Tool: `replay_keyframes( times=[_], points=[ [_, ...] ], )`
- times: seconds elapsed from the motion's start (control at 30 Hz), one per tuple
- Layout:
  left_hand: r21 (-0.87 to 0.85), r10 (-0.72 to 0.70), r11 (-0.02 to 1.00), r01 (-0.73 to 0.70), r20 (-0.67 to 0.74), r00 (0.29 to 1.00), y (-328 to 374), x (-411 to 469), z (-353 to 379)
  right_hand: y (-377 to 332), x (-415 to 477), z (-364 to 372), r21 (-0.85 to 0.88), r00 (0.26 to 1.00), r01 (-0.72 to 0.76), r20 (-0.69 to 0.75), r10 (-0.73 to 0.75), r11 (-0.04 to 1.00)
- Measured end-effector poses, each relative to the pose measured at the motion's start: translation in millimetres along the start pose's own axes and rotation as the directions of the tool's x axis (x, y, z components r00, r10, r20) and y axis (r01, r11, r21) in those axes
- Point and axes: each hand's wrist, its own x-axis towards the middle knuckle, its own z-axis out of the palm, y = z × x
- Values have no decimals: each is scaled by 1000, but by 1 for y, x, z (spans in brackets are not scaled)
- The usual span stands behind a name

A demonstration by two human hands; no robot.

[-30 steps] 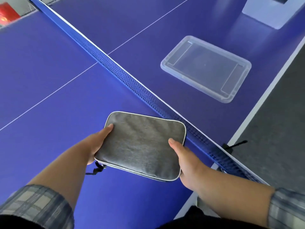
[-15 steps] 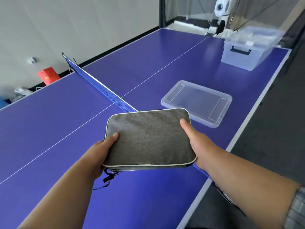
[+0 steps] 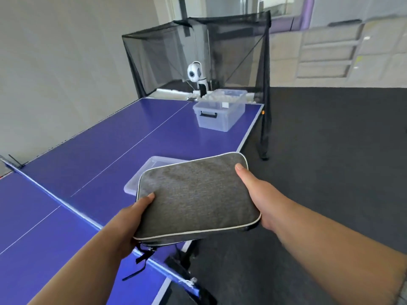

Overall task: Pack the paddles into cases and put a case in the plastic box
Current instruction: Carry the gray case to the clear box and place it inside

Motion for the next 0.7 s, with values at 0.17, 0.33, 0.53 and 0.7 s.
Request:
replay_keyframes(
  times=[0.17, 0.33, 0.53, 0.7],
  points=[
    [-41, 1, 999, 1, 53, 999, 16, -3, 114, -42, 5, -102, -11, 997, 30, -76, -31, 999],
    [-76, 18, 997, -14, 50, 999, 40, 12, 178, -81, 30, -154, 12, 992, 66, -108, -64, 998],
    [-97, 25, 995, -19, 59, 998, 73, 66, 229, -123, 91, -191, 31, 989, 87, -124, -83, 996],
    [-125, 27, 992, -15, 90, 996, 114, 149, 274, -177, 172, -205, -4, 982, 125, -143, -125, 992]
  ],
)
